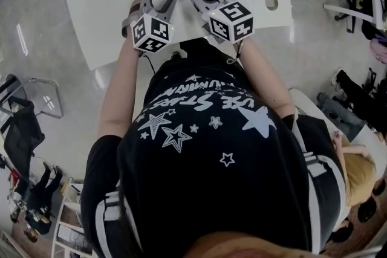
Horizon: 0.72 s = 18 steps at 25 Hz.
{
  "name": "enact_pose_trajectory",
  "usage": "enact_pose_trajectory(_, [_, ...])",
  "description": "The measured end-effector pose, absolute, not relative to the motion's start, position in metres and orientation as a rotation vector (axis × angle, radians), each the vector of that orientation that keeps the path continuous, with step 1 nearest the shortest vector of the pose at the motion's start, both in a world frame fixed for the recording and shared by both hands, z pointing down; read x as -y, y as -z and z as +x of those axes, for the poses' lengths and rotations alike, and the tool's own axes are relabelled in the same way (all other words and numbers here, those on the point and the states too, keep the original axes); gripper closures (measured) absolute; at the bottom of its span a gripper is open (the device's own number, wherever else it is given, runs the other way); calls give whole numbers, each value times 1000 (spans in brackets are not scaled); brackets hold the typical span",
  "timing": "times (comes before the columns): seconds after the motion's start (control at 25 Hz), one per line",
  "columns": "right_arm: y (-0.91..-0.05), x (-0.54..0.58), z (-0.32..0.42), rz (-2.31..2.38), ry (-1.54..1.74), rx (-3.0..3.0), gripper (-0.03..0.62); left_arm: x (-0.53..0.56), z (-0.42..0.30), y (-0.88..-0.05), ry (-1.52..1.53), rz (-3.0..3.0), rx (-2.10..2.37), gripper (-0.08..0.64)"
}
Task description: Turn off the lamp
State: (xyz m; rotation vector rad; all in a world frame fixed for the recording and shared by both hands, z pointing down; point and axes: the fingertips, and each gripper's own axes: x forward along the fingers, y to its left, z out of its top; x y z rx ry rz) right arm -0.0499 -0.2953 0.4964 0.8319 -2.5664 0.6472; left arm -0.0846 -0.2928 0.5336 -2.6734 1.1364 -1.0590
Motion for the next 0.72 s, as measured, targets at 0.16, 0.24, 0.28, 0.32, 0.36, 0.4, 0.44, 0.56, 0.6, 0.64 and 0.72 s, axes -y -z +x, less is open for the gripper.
enact_pose_trajectory(0.16, [-499, 299, -52, 819, -667, 2565, 586, 294, -80, -537, 1081, -2663, -1079, 405])
enact_pose_trajectory(0.24, [-500, 299, -53, 810, -673, 2559, 586, 293, -79, -540, 1111, -2658, -1052, 405])
enact_pose_trajectory(0.28, [-501, 299, -55, 803, -675, 2555, 586, 294, -81, -542, 1134, -2650, -1053, 405])
enact_pose_trajectory(0.32, [-501, 299, -57, 795, -677, 2550, 587, 295, -84, -544, 1156, -2642, -1060, 405])
enact_pose_trajectory(0.36, [-502, 299, -60, 787, -680, 2544, 586, 296, -87, -545, 1169, -2638, -1068, 405])
enact_pose_trajectory(0.4, [-503, 299, -63, 778, -686, 2540, 586, 296, -89, -545, 1172, -2642, -1071, 407])
enact_pose_trajectory(0.44, [-504, 299, -65, 769, -691, 2536, 586, 297, -90, -546, 1168, -2649, -1072, 407])
enact_pose_trajectory(0.56, [-509, 299, -70, 742, -694, 2524, 586, 298, -89, -547, 1159, -2668, -1064, 408])
enact_pose_trajectory(0.6, [-511, 298, -71, 733, -694, 2517, 586, 297, -89, -547, 1161, -2671, -1062, 408])
enact_pose_trajectory(0.64, [-513, 298, -72, 725, -697, 2510, 586, 297, -89, -547, 1165, -2675, -1060, 411])
enact_pose_trajectory(0.72, [-517, 297, -72, 709, -706, 2493, 586, 297, -88, -546, 1175, -2685, -1057, 422])
